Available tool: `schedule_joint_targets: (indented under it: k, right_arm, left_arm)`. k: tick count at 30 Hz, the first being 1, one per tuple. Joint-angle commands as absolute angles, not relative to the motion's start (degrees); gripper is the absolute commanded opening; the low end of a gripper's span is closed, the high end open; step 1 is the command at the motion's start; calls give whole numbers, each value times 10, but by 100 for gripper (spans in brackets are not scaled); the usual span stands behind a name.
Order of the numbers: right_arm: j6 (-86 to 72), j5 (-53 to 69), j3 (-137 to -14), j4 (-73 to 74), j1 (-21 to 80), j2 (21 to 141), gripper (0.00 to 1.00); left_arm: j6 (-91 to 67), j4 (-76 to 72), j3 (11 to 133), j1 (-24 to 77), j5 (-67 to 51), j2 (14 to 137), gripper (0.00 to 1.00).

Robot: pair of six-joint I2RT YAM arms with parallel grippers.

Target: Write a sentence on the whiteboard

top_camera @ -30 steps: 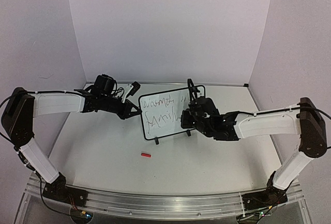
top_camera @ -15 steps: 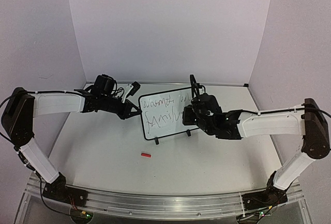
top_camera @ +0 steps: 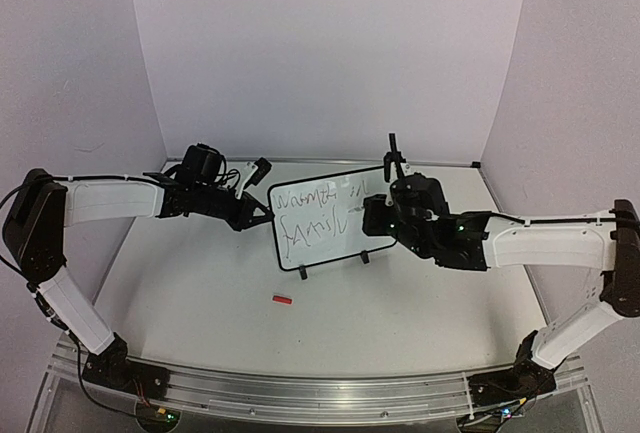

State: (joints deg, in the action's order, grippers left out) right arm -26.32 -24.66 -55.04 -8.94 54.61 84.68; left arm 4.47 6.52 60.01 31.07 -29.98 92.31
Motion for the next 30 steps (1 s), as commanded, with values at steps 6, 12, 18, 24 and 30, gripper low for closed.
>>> schedule_joint_targets:
  k: [6,12,18,24,30]
  right_arm:
    - [-273,-235,-554,-94,537,859,0]
    - [-274,-237,-563,-99,530,884,0]
    - [-269,-230,-565,-115,526,895,0]
    - [-263,-224,-567,-127,526,889,0]
    - [-258,-225,-572,-128,526,897,0]
  left_arm:
    - [62,89,614,310,-273,939,0]
    - [64,90,615,311,-272,939,0]
    - [65,90,615,310,-271,939,0]
    - [65,92,616,310,-271,941,0]
    - [66,91,616,310,-271,943,0]
